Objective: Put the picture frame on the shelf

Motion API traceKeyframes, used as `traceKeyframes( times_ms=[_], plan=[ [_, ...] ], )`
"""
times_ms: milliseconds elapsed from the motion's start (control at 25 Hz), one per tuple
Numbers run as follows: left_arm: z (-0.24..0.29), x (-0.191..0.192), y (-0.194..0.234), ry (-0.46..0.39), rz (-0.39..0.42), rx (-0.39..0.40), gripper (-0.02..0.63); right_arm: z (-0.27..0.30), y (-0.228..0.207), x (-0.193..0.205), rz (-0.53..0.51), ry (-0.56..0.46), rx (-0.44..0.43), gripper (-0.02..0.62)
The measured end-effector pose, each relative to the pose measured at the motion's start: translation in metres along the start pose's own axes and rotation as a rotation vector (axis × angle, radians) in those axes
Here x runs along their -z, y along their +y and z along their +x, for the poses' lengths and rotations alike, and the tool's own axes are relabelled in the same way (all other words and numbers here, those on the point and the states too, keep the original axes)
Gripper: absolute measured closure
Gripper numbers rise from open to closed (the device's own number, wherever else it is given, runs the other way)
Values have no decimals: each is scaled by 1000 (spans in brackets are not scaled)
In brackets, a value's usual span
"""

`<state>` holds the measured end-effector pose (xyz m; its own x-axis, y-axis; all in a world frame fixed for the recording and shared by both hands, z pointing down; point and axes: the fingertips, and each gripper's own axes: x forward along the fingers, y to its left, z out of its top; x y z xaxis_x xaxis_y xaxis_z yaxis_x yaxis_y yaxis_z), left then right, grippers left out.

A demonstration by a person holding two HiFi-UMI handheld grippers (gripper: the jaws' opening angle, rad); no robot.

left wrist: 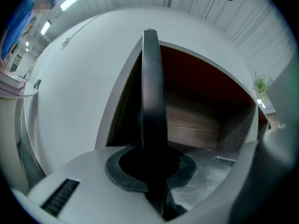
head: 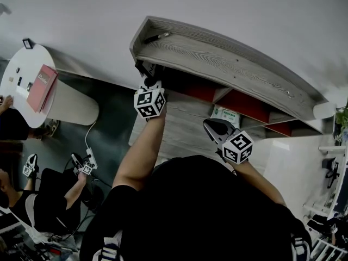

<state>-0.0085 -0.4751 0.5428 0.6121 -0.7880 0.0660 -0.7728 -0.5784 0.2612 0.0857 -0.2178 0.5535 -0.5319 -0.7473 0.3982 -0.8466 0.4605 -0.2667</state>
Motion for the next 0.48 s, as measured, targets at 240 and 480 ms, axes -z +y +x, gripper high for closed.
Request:
traceKeyframes(
  times_ms=[240, 480],
  plan=[
    [-6, 1, -1, 0, 5, 9, 577, 2, 3, 0, -2, 1, -6, 580],
    [-11, 5, -4, 9, 5, 21, 575, 1, 6, 1, -3, 0, -10, 580]
  ],
)
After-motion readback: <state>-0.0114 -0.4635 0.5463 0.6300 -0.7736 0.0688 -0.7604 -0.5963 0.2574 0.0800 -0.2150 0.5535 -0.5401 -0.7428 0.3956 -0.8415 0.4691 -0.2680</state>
